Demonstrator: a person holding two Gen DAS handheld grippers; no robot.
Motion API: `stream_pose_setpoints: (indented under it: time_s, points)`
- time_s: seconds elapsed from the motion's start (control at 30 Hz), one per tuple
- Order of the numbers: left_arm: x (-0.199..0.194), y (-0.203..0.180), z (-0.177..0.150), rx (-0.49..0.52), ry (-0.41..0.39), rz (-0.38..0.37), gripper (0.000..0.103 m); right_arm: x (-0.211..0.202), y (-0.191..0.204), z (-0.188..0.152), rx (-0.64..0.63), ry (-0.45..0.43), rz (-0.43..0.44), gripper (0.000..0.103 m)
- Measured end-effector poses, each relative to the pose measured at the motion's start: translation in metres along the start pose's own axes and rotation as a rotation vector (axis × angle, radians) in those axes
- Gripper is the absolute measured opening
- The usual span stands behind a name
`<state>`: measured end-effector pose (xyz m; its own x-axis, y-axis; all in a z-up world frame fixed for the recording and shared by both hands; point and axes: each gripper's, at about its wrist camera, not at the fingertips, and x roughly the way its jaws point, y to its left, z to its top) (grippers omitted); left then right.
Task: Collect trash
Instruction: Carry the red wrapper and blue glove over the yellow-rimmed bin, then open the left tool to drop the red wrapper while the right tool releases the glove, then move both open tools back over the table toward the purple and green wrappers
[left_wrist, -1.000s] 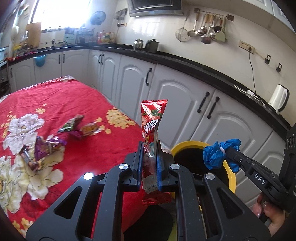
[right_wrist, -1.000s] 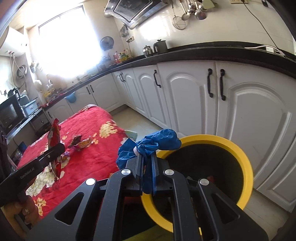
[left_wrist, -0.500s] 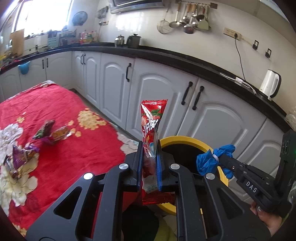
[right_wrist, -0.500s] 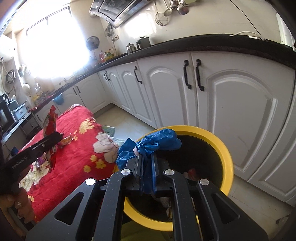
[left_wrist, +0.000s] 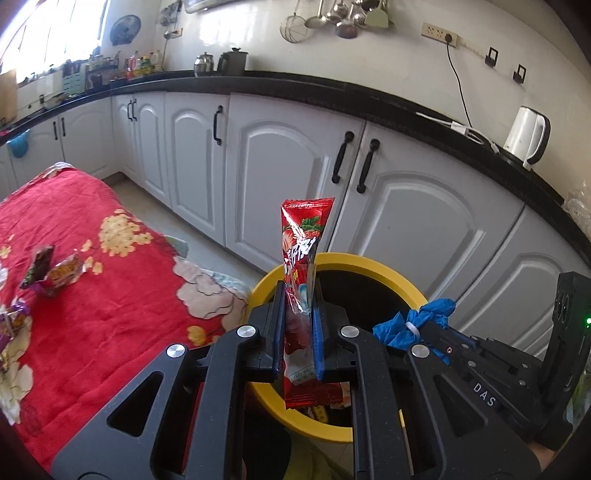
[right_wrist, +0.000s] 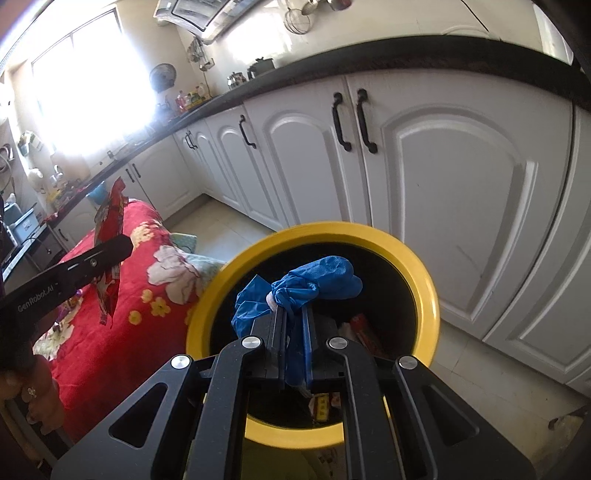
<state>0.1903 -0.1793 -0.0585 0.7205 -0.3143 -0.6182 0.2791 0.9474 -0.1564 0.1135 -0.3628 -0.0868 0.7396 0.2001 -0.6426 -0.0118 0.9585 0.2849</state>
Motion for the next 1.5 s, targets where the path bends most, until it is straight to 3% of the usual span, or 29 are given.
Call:
stream_pose_setpoints:
  time_s: [0.4,0.57,0.6,0.7,0.77,1.03,1.1,1.5]
  points:
    - [0.033,-0.019,-0.002,0.025,0.064,-0.034,0.008,0.017,-0.017,-0.012,0.026,0.062,-0.017,0.007]
    - [0.041,-0.018,-0.003,0.016,0.082,-0.045,0.008,0.021,-0.021,-0.015,0.032,0.081,-0.017,0.012]
    - [0.043,-0.017,-0.004,0.014,0.085,-0.044,0.012,0.022,-0.021,-0.016,0.035,0.083,-0.021,0.016]
    - [0.045,-0.012,-0.005,0.000,0.096,-0.035,0.044,0.021,-0.023,-0.017,0.041,0.080,-0.024,0.029]
    - [0.046,-0.006,-0.006,-0.018,0.106,-0.026,0.047,0.019,-0.024,-0.016,0.044,0.070,-0.035,0.043]
    - [0.031,0.016,-0.008,-0.068,0.097,0.009,0.086,0.009,-0.026,-0.012,0.061,0.024,-0.060,0.055]
    - [0.025,0.023,-0.009,-0.082,0.092,0.010,0.092,0.007,-0.022,-0.009,0.055,0.013,-0.055,0.057]
    - [-0.020,0.061,-0.008,-0.100,0.017,0.093,0.092,-0.013,0.015,0.004,0.009,-0.049,0.001,0.066]
